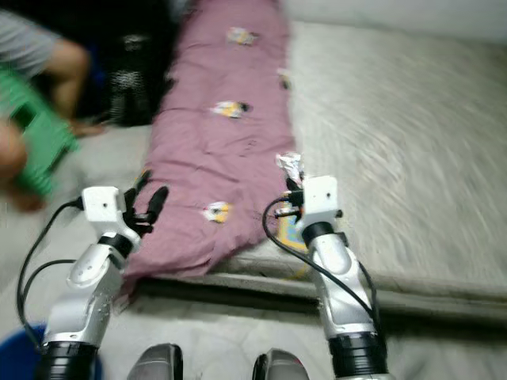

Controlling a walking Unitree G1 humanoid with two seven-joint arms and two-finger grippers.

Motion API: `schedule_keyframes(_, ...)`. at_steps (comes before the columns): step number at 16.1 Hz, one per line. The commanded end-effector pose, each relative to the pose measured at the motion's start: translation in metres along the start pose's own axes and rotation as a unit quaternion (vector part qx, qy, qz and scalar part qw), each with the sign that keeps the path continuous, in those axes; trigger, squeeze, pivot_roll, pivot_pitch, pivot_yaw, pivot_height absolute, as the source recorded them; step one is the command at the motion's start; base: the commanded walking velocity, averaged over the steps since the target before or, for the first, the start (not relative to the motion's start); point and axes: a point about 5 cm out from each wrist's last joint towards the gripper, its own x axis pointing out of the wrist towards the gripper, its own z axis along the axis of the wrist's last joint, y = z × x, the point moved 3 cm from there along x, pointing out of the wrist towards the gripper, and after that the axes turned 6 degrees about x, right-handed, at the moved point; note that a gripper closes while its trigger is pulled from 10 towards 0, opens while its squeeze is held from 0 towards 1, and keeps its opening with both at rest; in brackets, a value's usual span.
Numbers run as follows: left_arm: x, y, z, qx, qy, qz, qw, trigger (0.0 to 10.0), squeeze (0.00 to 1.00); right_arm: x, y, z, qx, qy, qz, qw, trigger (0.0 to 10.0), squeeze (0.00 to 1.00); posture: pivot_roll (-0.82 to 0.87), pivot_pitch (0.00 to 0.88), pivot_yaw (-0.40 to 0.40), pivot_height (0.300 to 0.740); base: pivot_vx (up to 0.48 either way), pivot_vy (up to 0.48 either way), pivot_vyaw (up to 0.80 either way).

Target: Clean up the room

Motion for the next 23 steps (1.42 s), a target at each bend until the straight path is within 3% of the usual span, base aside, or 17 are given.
schedule_keyframes(1,-0.004,0.01,-0.007,0.001,0.017,0.022,1.0,10.0,0.0,0.001,0.006,0.002,-0.001,-0.004,0.011,1.0,10.0,0.0,0.0,0.103,-0.043,0.74,0.0,0.0,0.8)
schedule_keyframes(7,-0.007,0.021,-0.006,0.021,0.012,0.028,0.999,10.0,0.0,0.003,0.005,0.002,-0.005,-0.004,0.013,1.0,10.0,0.0,0.0,0.097,-0.044,0.74,0.0,0.0,0.8)
schedule_keyframes(23,-0.008,0.019,-0.006,0.02,0.008,0.04,0.999,10.0,0.0,0.004,0.005,0.0,-0.004,-0.001,0.016,1.0,10.0,0.0,0.0,0.096,-0.05,0.74,0.0,0.0,0.8)
